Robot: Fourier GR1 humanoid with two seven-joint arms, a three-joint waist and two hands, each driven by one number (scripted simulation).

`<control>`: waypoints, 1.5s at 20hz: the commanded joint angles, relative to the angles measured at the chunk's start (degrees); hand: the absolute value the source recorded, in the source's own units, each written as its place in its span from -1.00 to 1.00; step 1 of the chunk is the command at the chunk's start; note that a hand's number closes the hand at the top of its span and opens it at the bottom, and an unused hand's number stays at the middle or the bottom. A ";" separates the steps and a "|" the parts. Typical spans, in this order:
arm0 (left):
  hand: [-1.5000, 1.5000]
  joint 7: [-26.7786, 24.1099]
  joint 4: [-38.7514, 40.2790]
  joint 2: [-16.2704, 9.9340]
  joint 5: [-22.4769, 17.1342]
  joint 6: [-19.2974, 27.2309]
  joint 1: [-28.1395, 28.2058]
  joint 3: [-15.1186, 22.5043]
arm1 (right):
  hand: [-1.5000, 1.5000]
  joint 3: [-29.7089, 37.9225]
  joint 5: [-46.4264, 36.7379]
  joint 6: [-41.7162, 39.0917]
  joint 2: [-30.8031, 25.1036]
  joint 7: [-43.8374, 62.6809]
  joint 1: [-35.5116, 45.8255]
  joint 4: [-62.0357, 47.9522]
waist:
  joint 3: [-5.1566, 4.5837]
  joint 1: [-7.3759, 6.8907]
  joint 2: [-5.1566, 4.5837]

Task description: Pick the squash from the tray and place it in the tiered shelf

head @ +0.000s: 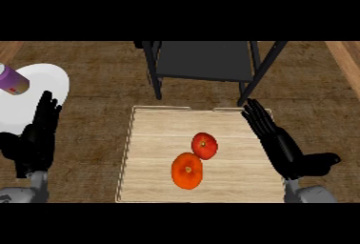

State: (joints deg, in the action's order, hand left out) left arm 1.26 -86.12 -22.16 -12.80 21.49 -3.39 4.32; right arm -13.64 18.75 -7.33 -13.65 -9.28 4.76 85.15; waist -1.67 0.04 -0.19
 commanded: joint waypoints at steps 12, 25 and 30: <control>0.00 10.83 10.64 3.03 -7.23 -13.08 -0.38 2.81 | -1.00 5.24 -14.01 0.05 -9.74 7.78 18.68 -12.67 | 1.66 -0.53 -0.01; 0.00 11.28 10.66 2.69 -4.98 -14.00 1.45 1.42 | -1.00 1.55 -6.88 -21.67 -20.18 19.35 15.56 10.51 | 1.61 0.18 0.33; 0.00 12.95 10.82 3.97 -4.78 -13.56 0.13 2.07 | -1.00 -3.86 -5.54 -17.17 -17.66 39.90 20.49 21.79 | 1.51 0.32 0.45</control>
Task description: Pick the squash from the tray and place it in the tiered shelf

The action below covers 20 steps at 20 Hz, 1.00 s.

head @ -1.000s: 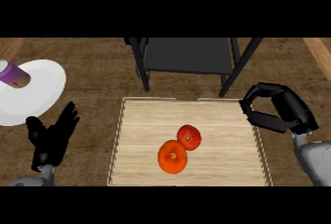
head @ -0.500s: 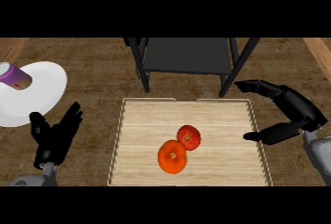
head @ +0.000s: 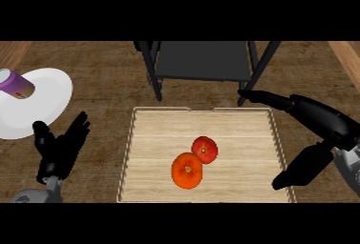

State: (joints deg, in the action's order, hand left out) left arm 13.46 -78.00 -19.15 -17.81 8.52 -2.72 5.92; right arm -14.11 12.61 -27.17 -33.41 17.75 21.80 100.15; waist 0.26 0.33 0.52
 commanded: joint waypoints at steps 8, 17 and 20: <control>0.00 1.48 1.33 0.24 -0.27 -2.22 -0.81 -1.32 | -1.00 -13.92 -13.73 13.52 11.62 33.02 9.46 12.06 | -0.35 -0.57 -0.40; 0.00 2.59 1.96 3.13 2.69 -0.45 -2.53 -0.66 | -1.00 -17.86 -16.87 6.52 16.09 41.59 11.91 7.38 | -0.28 -0.17 -0.47; 0.00 2.88 -0.80 0.05 -0.01 -4.38 0.95 -3.45 | -1.00 -20.34 -20.19 6.38 18.69 41.68 13.30 4.54 | -0.28 -0.58 -0.44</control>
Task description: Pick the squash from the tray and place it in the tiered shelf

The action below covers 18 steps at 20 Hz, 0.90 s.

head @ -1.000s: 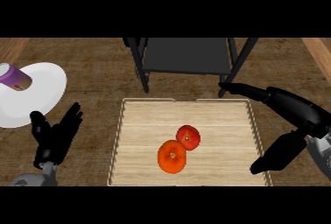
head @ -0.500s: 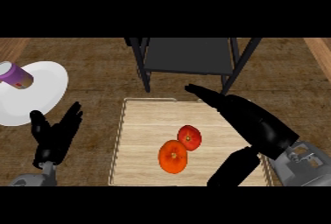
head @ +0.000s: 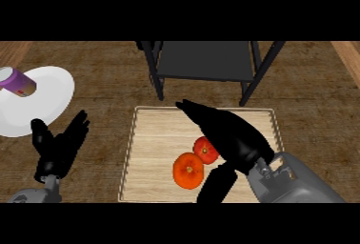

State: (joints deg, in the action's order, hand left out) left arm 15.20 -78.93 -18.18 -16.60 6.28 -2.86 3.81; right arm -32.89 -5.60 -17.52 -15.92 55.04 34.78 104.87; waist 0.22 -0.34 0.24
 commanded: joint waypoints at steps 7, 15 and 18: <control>0.00 1.76 0.89 2.42 2.64 1.18 -0.69 0.45 | -1.00 -3.51 -7.66 -1.98 3.10 8.78 -2.67 1.86 | -0.23 0.39 -0.13; 0.00 -0.63 5.44 2.26 1.92 -2.22 -1.81 -2.77 | -1.00 -6.78 -16.51 -1.57 5.44 3.79 -7.60 -2.09 | -0.23 0.39 -0.25; 0.00 0.45 2.20 4.44 5.17 1.40 -0.27 -0.43 | -1.00 -9.59 -19.93 -0.17 8.22 4.34 -9.60 -3.14 | -0.22 0.28 -0.19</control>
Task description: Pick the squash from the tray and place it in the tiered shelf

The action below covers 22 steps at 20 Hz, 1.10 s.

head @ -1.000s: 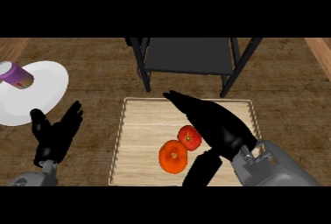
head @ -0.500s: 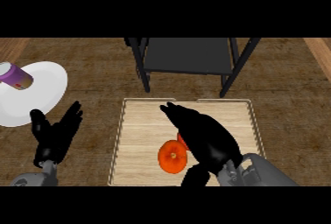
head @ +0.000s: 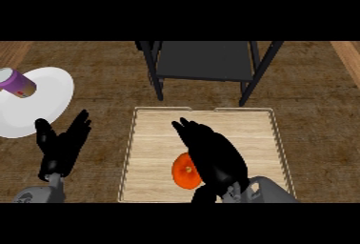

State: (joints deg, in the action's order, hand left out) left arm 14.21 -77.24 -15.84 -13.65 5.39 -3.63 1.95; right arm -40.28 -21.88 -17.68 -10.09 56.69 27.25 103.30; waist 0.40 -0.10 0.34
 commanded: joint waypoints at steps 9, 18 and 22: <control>0.00 -2.08 3.16 0.25 0.52 -4.56 2.18 -1.80 | -1.00 0.39 -12.37 -0.45 5.97 -1.64 -1.23 -10.07 | -0.42 -0.07 -0.38; 0.00 3.23 -3.67 3.36 3.45 -0.65 2.76 -0.64 | -1.00 0.87 -20.24 7.20 8.39 -15.28 -5.91 -18.96 | -0.37 -0.25 -0.35; 0.00 3.65 -2.66 0.97 2.09 -4.09 2.35 -4.06 | -1.00 2.75 -21.88 5.02 9.59 -16.79 -6.71 -19.18 | -0.39 -0.11 -0.33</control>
State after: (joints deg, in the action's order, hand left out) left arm 15.64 -79.81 -14.17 -11.23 2.72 -2.03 -0.99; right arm -38.13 -41.07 -13.40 -2.16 42.95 21.12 87.31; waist 0.30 -0.18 0.21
